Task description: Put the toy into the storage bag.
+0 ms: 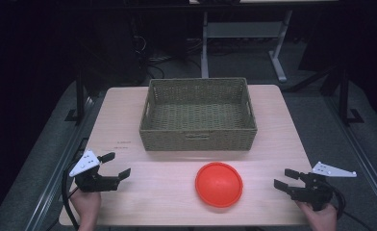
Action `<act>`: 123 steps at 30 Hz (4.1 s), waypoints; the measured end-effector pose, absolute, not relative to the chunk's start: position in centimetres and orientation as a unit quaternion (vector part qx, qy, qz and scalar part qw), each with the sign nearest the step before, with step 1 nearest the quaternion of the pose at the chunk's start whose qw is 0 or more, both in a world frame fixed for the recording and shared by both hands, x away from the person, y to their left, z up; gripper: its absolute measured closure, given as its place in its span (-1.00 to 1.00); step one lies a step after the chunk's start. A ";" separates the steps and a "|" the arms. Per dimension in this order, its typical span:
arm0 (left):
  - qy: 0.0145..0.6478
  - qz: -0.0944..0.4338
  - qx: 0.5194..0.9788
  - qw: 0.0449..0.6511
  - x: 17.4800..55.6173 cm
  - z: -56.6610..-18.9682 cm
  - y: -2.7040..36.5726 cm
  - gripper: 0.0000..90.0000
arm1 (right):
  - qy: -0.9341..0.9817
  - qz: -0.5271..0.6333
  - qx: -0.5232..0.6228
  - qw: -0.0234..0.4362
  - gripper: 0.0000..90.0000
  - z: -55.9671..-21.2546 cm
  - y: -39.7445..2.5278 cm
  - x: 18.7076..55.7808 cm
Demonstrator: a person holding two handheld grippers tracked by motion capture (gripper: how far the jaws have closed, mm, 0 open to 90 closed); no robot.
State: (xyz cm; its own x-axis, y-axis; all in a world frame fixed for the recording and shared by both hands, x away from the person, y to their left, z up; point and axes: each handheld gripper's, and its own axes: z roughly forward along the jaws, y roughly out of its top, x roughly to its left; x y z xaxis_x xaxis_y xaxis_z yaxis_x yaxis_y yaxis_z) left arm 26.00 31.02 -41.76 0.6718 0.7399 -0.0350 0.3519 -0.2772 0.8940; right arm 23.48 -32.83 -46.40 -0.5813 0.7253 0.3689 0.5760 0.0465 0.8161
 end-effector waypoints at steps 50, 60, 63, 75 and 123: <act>0.349 0.197 0.775 0.490 26.3 -41.7 31.1 -0.72 | 0.816 0.445 0.368 0.009 -0.62 -41.5 -24.7 27.9; 0.347 0.194 0.772 0.495 26.3 -41.7 31.2 -0.72 | 0.831 0.424 0.360 -0.010 -0.62 -41.4 -22.6 28.8; 0.347 0.194 0.772 0.496 26.3 -41.7 31.2 -0.72 | 0.834 0.419 0.358 -0.016 -0.62 -41.2 -22.1 29.0; 0.350 0.192 0.771 0.496 26.3 -41.7 31.2 -0.72 | 0.852 0.381 0.354 -0.047 -0.56 -42.1 -20.0 30.8; 0.346 0.196 0.776 0.490 26.3 -41.7 31.0 -0.72 | 0.877 0.309 0.348 -0.115 0.23 -45.3 -19.2 34.2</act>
State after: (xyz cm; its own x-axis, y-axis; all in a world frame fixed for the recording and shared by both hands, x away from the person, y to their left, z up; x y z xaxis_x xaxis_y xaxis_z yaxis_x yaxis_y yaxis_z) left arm 26.32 30.96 -41.68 0.6847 0.7280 -0.0351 0.3449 -0.2812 0.8955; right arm 34.22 -19.19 -45.29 -0.7309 0.5407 0.4165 0.6824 0.5660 0.4627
